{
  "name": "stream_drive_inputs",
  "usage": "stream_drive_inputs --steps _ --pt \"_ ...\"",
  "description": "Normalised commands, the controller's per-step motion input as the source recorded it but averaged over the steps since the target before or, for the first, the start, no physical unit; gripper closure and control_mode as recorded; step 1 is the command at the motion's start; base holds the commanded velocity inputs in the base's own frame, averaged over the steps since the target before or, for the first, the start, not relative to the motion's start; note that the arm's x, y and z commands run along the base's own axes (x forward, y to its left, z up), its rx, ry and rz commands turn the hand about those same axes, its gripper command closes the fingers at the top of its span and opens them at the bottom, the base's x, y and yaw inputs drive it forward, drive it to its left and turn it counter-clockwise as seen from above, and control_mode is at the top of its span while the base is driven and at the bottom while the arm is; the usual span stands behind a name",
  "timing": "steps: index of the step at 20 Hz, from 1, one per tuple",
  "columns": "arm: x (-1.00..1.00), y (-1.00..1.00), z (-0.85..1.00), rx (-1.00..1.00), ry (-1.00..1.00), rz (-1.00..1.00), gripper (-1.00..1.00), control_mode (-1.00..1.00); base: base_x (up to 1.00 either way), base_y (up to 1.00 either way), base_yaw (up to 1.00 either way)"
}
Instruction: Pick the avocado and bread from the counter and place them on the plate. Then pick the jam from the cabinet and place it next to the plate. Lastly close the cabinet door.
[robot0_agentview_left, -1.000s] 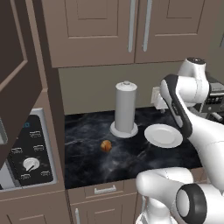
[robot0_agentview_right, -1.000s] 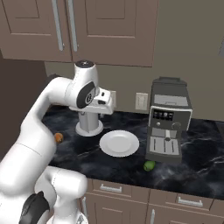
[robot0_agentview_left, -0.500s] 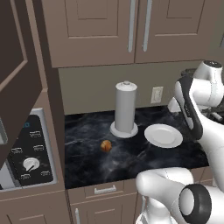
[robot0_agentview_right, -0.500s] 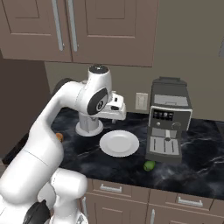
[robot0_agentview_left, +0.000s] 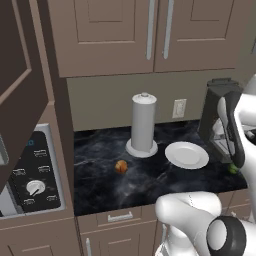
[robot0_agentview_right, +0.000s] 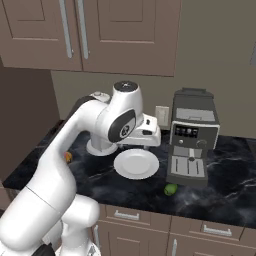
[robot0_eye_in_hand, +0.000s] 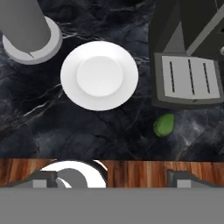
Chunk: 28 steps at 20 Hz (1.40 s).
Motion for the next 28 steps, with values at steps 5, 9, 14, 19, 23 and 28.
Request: stream_drive_inputs --steps 5,9,14,19,23,28 --pt "-0.15 -0.44 -0.07 -0.09 0.03 -0.05 -1.0 -1.0 0.0 0.0 0.0" --pt "-0.01 -0.36 -0.13 -0.08 0.03 -0.06 -1.0 -1.0 0.0 0.0 0.0" --pt "0.0 -0.24 -0.21 -0.05 0.02 -0.05 -1.0 -1.0 0.0 0.0 0.0" --pt "0.0 -0.24 -0.27 -0.03 0.01 -0.05 -1.0 -1.0 0.0 0.0 0.0" --pt "0.04 -0.1 -0.36 -0.01 0.0 -0.02 -1.0 -1.0 0.0 0.0 0.0" --pt "0.05 0.0 -0.33 0.0 0.0 -0.01 -1.0 -1.0 0.0 0.0 0.0"
